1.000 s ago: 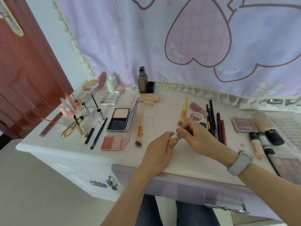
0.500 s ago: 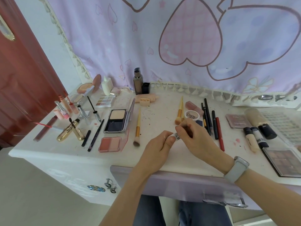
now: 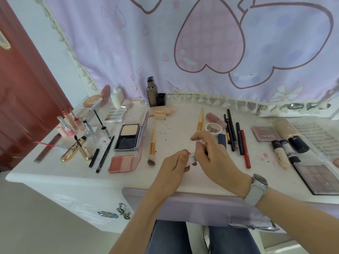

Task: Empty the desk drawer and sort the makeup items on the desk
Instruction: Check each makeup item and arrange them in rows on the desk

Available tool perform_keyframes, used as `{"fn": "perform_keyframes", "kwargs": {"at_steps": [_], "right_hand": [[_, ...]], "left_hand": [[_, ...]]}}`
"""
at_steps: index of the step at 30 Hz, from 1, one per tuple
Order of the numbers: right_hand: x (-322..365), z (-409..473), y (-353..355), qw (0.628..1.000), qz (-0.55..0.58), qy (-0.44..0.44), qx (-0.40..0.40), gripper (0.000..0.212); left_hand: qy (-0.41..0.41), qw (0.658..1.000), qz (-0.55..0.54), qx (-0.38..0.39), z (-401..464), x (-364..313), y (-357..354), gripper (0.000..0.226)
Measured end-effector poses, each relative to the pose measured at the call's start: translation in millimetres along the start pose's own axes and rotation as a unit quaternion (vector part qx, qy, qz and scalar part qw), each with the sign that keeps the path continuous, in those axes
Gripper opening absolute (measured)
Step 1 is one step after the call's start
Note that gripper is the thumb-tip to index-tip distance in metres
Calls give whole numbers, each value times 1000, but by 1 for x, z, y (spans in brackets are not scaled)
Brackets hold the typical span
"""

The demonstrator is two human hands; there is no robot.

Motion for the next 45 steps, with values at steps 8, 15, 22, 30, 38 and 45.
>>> {"fn": "perform_keyframes", "kwargs": {"at_steps": [8,15,22,30,38,45], "right_hand": [[-5,-2,11,995,-80,34,56,28],[-9,-2,19,996,-46,-28,65,8],[-12,-2,13,988,-119,-45,89,13],[-11,-5,14,981,-148,-43,116,17],[-10,-16,38,960,-226,-45,159,24],[-40,-31,76,980,-148,-131,26,24]], "left_hand": [[-5,999,-2,-39,3,4,5,43],[-3,997,65,-38,3,4,4,48],[7,995,95,-23,2,5,0,53],[16,995,99,-19,3,7,0,49],[13,993,120,-9,6,11,-2,33],[22,1000,-5,-18,8,10,4,24]]}}
Point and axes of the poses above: each hand's wrist, its own z-axis towards the middle knuckle, its own y-axis out of the back of the hand, x = y × z, the point moved 7 cm from there along z, towards the middle knuckle, and after that the axes turned 14 degrees about x, right-handed, at the moved point
